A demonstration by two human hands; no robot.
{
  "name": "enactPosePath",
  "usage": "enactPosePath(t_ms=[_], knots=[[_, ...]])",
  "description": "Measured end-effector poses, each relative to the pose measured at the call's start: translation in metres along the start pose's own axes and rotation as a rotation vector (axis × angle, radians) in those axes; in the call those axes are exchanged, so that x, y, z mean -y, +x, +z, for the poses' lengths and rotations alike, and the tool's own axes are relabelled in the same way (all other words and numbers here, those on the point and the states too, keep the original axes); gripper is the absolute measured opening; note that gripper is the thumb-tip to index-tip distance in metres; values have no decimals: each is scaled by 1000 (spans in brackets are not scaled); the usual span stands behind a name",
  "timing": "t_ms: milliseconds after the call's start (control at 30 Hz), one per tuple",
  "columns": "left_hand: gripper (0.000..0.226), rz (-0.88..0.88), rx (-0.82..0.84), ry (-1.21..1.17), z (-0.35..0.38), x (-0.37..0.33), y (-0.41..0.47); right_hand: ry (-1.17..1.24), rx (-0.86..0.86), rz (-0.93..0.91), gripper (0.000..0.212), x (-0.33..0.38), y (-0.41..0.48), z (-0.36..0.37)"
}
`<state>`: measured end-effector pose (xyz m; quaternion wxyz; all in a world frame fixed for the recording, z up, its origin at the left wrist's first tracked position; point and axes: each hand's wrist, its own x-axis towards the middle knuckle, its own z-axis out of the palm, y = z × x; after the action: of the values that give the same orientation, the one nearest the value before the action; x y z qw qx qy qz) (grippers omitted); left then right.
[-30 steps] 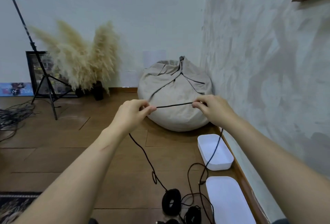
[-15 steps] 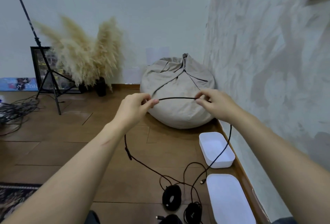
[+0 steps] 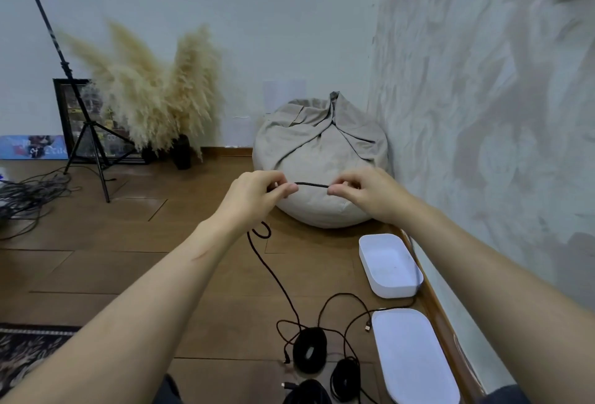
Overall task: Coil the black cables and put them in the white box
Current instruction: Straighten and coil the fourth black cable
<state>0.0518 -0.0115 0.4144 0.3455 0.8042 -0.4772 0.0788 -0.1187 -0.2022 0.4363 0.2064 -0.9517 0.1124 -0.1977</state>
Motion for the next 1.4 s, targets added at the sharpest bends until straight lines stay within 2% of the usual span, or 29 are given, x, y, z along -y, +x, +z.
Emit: enactPosePath(t_ms=[133, 233, 367, 467, 567, 667, 733, 800, 900, 1000, 1100, 1233, 1400], knots=[[39, -70, 38, -19, -7, 15, -1, -142, -190, 90, 19, -15, 2, -14], [40, -57, -5, 12, -7, 17, -2, -220, -129, 132, 19, -23, -2, -13], [42, 60, -50, 23, 1, -9, 0, -11, -26, 46, 25, 0, 2, 8], [41, 56, -98, 69, -8, 4, 3, -44, -149, 72, 18, -5, 4, -2], [40, 30, -40, 81, -19, 26, 1, -128, -228, 113, 17, -26, -2, -13], [40, 57, -16, 130, -18, 23, -1, -129, -202, 143, 15, -30, -3, -10], [39, 67, -18, 132, -14, 18, -1, -39, -110, 139, 10, -24, -2, -7], [40, 78, -20, 117, -9, 15, -2, 20, 8, 102, 26, -12, -1, 1], [35, 109, -32, 88, 0, 6, -6, 53, 27, 51, 40, -1, 3, 17], [34, 140, -33, 46, 7, 0, -10, 119, -48, 61, 26, 0, 5, 27], [34, 170, 5, 67, 13, -1, -14, 155, 0, 34, 20, 3, 3, 32], [40, 183, 32, 116, 16, 2, -14, -12, 79, -44, 17, 8, 4, 16], [46, 169, 25, 159, 11, 11, -6, -169, 10, -30, 19, 4, 4, -2]])
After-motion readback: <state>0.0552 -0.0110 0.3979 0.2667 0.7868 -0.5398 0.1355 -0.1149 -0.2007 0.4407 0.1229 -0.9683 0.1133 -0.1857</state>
